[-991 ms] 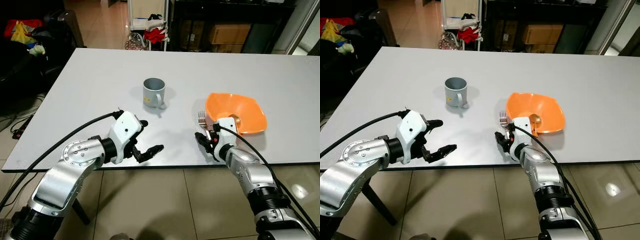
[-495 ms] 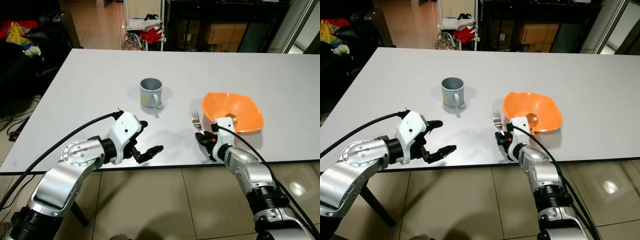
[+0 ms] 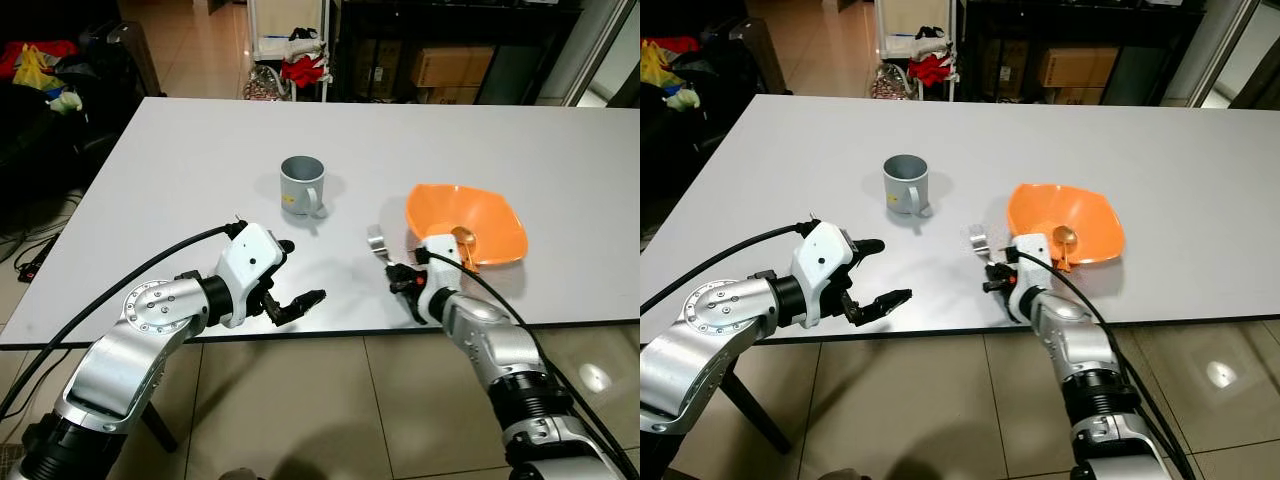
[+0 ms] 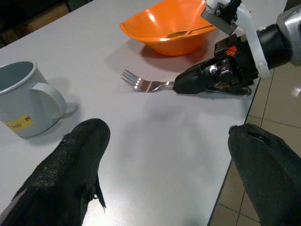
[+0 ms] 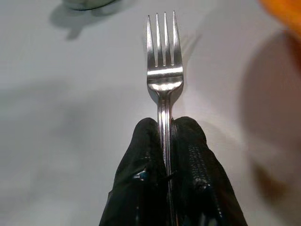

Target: Setting the table

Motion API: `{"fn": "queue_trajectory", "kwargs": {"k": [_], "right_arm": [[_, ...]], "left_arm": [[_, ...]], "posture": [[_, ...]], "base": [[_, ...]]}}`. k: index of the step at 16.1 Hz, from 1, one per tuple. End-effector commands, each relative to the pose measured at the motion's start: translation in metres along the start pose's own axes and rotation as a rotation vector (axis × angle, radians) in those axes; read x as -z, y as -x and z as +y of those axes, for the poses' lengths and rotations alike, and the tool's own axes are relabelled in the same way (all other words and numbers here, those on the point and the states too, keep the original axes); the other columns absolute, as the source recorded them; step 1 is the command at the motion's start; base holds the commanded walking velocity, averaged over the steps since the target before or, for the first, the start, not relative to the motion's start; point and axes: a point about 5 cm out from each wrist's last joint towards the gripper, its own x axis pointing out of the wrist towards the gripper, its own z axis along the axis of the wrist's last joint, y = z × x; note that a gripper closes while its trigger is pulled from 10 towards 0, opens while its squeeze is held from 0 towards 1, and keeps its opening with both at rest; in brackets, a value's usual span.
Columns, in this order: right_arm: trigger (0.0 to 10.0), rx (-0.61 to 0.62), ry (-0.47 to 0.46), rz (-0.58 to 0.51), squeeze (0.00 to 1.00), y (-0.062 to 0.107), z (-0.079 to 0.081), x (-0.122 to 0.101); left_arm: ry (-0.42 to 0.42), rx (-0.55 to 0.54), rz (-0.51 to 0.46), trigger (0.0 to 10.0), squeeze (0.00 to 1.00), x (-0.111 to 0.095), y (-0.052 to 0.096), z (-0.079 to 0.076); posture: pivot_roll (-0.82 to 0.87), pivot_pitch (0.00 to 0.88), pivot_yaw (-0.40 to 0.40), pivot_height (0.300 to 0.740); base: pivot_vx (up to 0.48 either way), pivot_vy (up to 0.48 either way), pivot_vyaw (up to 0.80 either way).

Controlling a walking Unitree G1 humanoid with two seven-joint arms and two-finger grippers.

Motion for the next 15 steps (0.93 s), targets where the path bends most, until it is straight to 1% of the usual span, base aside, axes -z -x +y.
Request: {"fn": "queue_trajectory", "kwargs": {"k": [1, 4, 8, 9, 10, 12, 13, 14, 15], "right_arm": [[0.0, -0.028, 0.011, -0.015, 0.00, 0.000, 0.004, -0.007], [0.0, -0.055, 0.012, -0.057, 0.00, 0.003, 0.007, -0.018], [0.0, -0.104, 0.050, -0.126, 0.00, 0.006, 0.018, -0.043], [0.0, -0.133, 0.064, -0.172, 0.00, 0.009, 0.025, -0.059], [0.0, -0.147, 0.065, -0.202, 0.00, 0.011, 0.029, -0.068], [0.0, -0.120, 0.062, -0.298, 0.00, 0.018, 0.031, -0.095], [0.0, -0.098, 0.059, -0.318, 0.00, 0.020, 0.029, -0.102], [0.0, -0.016, 0.037, -0.343, 0.00, 0.024, 0.022, -0.112], [2.3, 0.091, 0.001, -0.343, 0.00, 0.028, 0.010, -0.118]], "left_arm": [[-0.018, 0.000, 0.001, 10.0, 0.00, -0.001, -0.001, 0.001], [-0.024, 0.000, 0.006, 10.0, 0.00, -0.001, 0.000, 0.001], [-0.021, -0.005, 0.003, 10.0, 0.00, -0.001, -0.001, 0.002], [-0.022, -0.007, 0.004, 10.0, 0.00, -0.001, -0.001, 0.002], [-0.022, -0.008, 0.003, 10.0, 0.00, -0.001, -0.001, 0.002], [-0.023, -0.011, 0.003, 10.0, 0.00, -0.001, -0.001, 0.002], [-0.023, -0.011, 0.003, 10.0, 0.00, -0.001, -0.001, 0.003], [-0.025, -0.009, 0.001, 10.0, 0.00, -0.002, -0.002, 0.003], [-0.026, -0.006, 0.000, 10.0, 0.00, -0.002, -0.002, 0.003]], "posture": [[0.08, 0.000, -0.027, 0.740], [0.08, 0.000, -0.027, 0.740], [0.08, 0.000, -0.032, 0.740], [0.08, 0.000, -0.032, 0.740], [0.08, 0.000, -0.032, 0.740], [0.08, 0.000, -0.030, 0.740], [0.08, 0.000, -0.030, 0.740], [0.08, 0.000, -0.030, 0.740], [0.08, 0.000, -0.030, 0.740]], "base": [[0.000, 0.000, 0.00], [0.000, 0.000, 0.00], [0.000, 0.000, 0.00], [0.000, 0.000, 0.00], [0.000, 0.000, 0.00], [0.000, 0.000, 0.00], [0.000, 0.000, 0.00], [0.000, 0.000, 0.00], [0.000, 0.000, 0.00]]}}
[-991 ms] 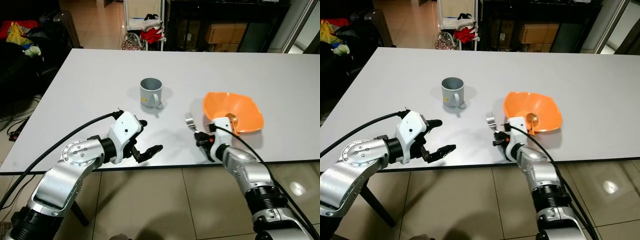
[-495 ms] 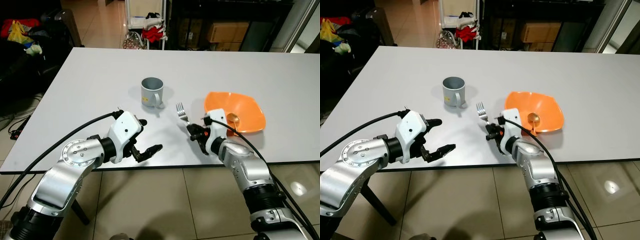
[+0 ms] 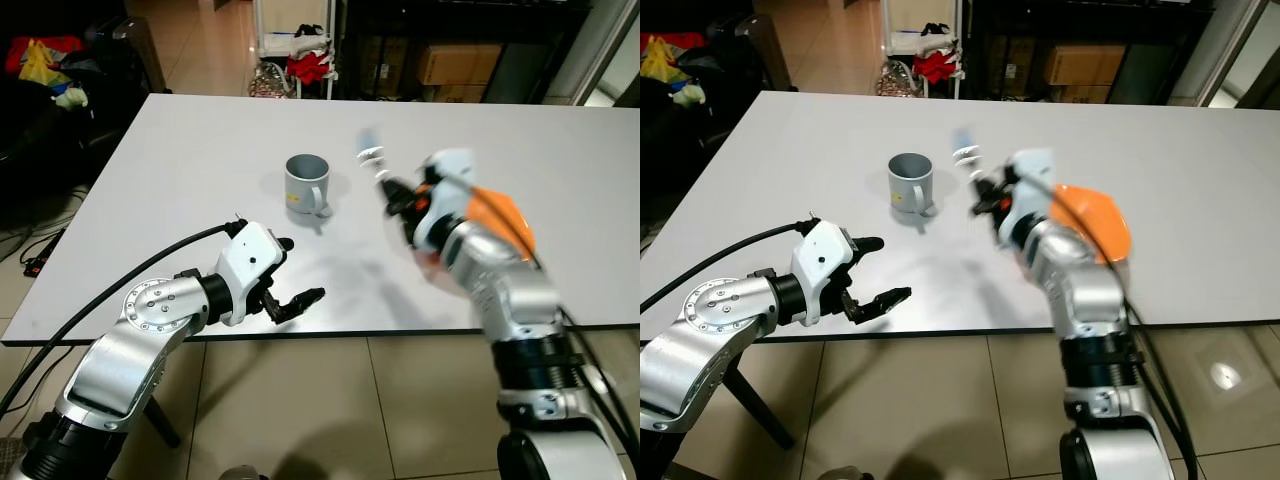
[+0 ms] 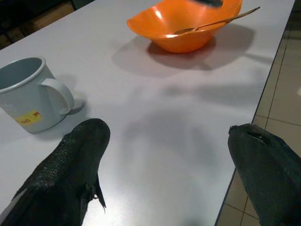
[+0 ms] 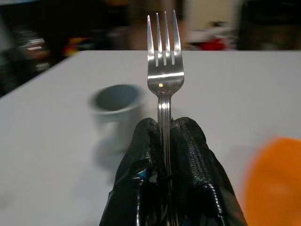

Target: Setting the table

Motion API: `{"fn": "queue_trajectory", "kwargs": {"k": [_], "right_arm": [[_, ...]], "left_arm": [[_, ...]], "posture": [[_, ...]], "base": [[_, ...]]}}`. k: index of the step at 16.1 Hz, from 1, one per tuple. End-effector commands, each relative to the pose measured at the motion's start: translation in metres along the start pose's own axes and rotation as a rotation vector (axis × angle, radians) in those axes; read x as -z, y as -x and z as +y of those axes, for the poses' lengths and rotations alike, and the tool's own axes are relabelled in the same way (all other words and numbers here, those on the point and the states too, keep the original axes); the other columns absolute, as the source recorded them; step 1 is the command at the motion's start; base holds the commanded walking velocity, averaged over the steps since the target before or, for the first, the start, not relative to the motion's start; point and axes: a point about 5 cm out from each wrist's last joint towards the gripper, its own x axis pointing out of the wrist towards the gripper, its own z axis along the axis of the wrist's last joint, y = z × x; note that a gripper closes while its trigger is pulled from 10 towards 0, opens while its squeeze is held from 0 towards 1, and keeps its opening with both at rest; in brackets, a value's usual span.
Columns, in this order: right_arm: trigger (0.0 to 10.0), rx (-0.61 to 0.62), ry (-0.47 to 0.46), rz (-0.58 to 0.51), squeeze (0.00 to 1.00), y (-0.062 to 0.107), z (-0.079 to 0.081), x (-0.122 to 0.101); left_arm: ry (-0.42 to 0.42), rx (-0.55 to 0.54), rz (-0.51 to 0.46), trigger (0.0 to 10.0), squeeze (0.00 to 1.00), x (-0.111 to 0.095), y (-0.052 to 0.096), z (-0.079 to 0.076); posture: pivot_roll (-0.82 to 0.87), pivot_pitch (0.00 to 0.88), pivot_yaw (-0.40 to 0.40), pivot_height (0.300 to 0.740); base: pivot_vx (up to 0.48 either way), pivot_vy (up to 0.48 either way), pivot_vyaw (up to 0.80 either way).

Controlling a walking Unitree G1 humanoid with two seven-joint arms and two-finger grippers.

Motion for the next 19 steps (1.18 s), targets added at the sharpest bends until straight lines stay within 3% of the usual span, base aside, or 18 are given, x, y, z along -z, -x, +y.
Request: {"fn": "queue_trajectory", "kwargs": {"k": [1, 2, 5, 11, 18, 19], "right_arm": [[7.1, 0.181, -0.020, 0.010, 0.00, 0.007, -0.023, -0.009], [10.0, 0.294, -0.051, 0.046, 0.00, 0.012, -0.038, -0.005], [10.0, 0.384, -0.178, 0.137, 0.00, 0.023, -0.052, 0.005], [10.0, 0.411, -0.348, 0.255, 0.00, 0.027, -0.053, 0.019], [10.0, 0.394, -0.390, 0.286, 0.00, 0.019, -0.056, 0.024], [10.0, 0.393, -0.394, 0.287, 0.31, 0.018, -0.056, 0.024]], "left_arm": [[-0.015, 0.005, 0.001, 10.0, 0.00, -0.002, -0.002, 0.001], [-0.015, 0.006, 0.000, 10.0, 0.00, -0.002, -0.002, 0.001], [-0.015, 0.015, -0.002, 10.0, 0.00, -0.003, -0.003, -0.001], [-0.021, 0.033, 0.002, 10.0, 0.00, -0.003, -0.004, -0.001], [-0.022, 0.033, 0.005, 10.0, 0.00, -0.002, -0.003, -0.001], [-0.024, 0.033, 0.005, 10.0, 0.00, -0.003, -0.004, 0.000]], "posture": [[0.08, 0.000, -0.030, 0.740], [0.08, 0.000, -0.030, 0.740], [0.08, 0.000, -0.028, 0.740], [0.07, 0.000, -0.017, 0.740], [0.07, 0.000, -0.014, 0.740], [0.07, 0.000, -0.012, 0.740]], "base": [[0.000, 0.000, 0.00], [0.000, 0.000, 0.00], [0.000, 0.000, 0.00], [0.000, 0.000, 0.00], [0.000, 0.000, 0.00], [0.000, 0.000, 0.00]]}}
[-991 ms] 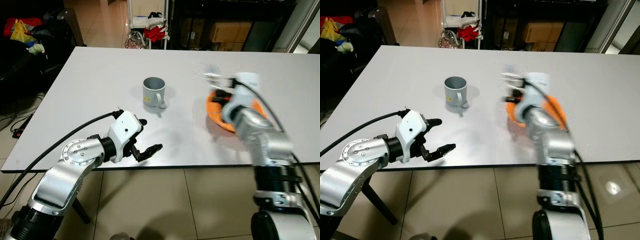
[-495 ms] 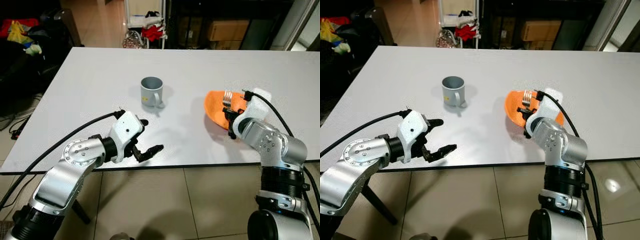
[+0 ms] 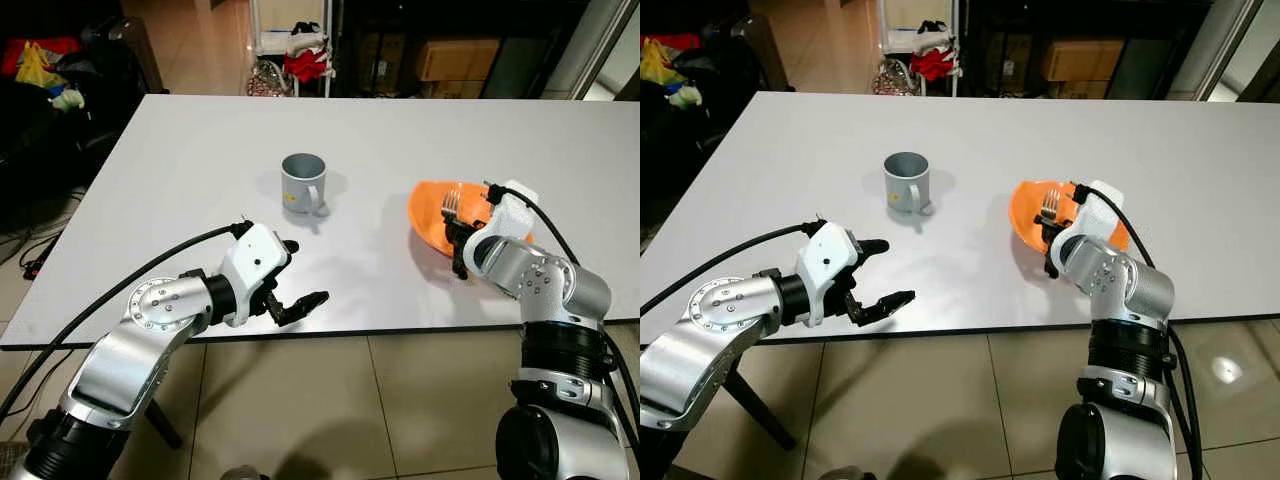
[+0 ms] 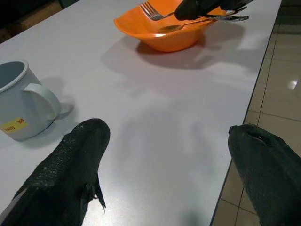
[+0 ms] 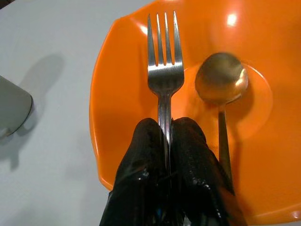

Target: Setting the table

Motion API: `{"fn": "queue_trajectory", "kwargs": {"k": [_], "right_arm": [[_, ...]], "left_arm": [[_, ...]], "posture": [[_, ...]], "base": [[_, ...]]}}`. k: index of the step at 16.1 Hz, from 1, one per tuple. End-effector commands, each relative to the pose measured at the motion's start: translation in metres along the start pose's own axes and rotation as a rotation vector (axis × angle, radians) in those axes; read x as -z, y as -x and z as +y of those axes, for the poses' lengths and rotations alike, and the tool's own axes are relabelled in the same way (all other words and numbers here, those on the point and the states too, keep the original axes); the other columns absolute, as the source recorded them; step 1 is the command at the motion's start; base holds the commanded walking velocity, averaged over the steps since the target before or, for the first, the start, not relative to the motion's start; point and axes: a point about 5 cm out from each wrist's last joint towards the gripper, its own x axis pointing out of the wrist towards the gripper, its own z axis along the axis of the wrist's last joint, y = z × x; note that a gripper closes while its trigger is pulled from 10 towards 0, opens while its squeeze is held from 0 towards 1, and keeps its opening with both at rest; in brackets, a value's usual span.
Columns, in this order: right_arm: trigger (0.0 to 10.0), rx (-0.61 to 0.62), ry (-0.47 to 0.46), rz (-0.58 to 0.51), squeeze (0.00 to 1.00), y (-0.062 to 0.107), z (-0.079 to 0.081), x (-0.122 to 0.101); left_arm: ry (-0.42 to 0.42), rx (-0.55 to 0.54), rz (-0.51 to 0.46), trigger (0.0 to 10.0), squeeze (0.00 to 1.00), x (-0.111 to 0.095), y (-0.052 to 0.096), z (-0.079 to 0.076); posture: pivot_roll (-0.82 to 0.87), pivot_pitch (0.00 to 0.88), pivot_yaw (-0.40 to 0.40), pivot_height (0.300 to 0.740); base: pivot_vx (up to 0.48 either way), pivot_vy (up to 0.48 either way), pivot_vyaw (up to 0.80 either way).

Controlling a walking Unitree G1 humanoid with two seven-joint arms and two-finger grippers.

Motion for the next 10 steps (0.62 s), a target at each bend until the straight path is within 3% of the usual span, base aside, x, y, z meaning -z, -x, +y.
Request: {"fn": "queue_trajectory", "kwargs": {"k": [1, 5, 9, 10], "right_arm": [[10.0, -0.009, -0.012, -0.011, 0.99, 0.000, 0.000, -0.004], [10.0, -0.010, -0.007, -0.018, 1.00, 0.001, 0.000, -0.004], [10.0, -0.025, 0.080, -0.108, 1.00, 0.011, 0.011, -0.019], [10.0, -0.067, 0.245, -0.271, 1.00, 0.029, 0.029, -0.037]], "left_arm": [[-0.017, 0.001, 0.003, 10.0, 0.00, -0.002, -0.001, 0.003], [-0.021, 0.003, 0.000, 10.0, 0.00, -0.003, -0.002, 0.004], [-0.021, -0.001, 0.000, 10.0, 0.00, -0.003, -0.001, 0.005], [-0.020, -0.010, -0.003, 10.0, 0.00, -0.004, -0.001, 0.006]], "posture": [[0.07, 0.000, -0.007, 0.740], [0.07, 0.000, -0.004, 0.740], [0.06, 0.000, -0.001, 0.740], [0.06, 0.000, -0.001, 0.740]], "base": [[0.000, 0.000, 0.00], [0.000, 0.000, 0.00], [0.000, 0.000, 0.00], [0.000, 0.000, 0.00]]}}
